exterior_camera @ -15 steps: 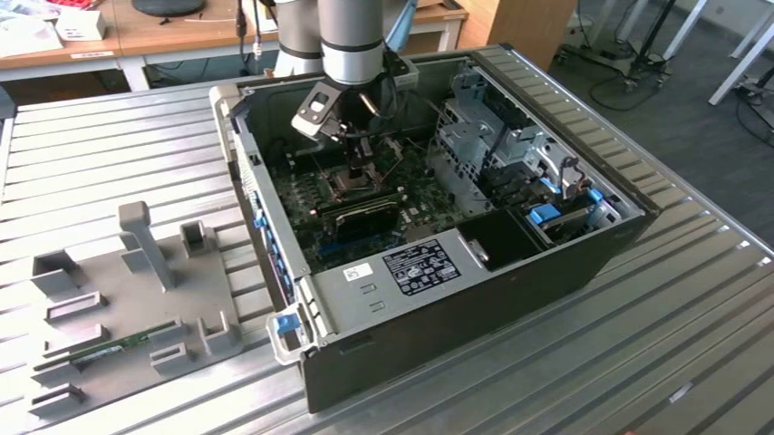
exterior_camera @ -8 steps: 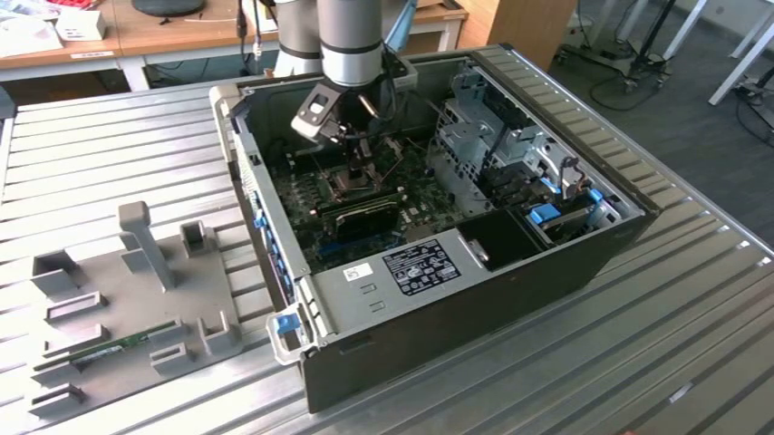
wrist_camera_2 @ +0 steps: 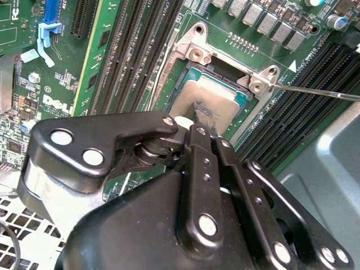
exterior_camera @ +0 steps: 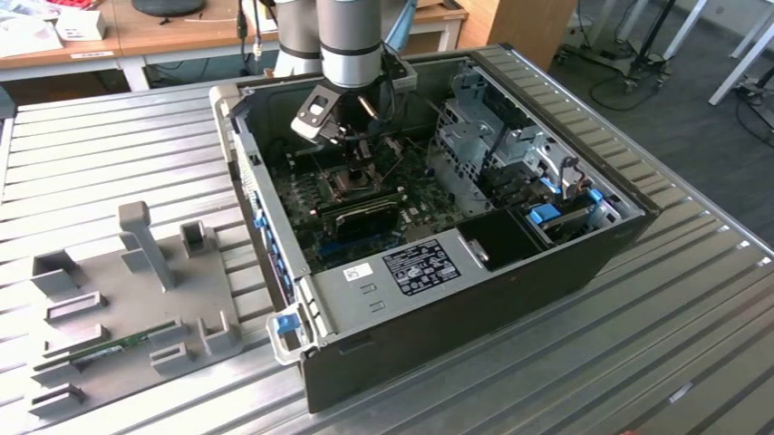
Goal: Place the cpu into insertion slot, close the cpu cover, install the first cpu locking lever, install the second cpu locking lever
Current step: 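Place the cpu into insertion slot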
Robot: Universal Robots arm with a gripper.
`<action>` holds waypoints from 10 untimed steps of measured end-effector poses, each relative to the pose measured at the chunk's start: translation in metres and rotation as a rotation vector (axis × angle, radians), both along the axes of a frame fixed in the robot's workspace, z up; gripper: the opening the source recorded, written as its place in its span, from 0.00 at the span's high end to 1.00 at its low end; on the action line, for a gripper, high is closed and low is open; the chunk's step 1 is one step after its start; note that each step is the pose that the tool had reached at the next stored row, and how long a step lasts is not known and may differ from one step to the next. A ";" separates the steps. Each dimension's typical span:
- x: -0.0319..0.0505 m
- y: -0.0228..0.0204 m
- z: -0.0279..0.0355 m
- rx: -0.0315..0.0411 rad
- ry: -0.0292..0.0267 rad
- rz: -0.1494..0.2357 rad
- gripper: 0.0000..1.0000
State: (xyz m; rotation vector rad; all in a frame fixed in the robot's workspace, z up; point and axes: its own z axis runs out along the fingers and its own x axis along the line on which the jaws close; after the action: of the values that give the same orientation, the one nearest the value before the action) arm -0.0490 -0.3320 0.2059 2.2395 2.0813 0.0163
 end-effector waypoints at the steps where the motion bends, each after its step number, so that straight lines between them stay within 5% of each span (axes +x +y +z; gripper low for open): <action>1: 0.0000 0.0000 0.0000 0.0001 0.0000 0.001 0.89; 10: 0.0000 0.0000 -0.0004 -0.0001 0.0001 0.014 0.89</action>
State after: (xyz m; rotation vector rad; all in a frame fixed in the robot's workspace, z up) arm -0.0490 -0.3320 0.2055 2.2250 2.0969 0.0170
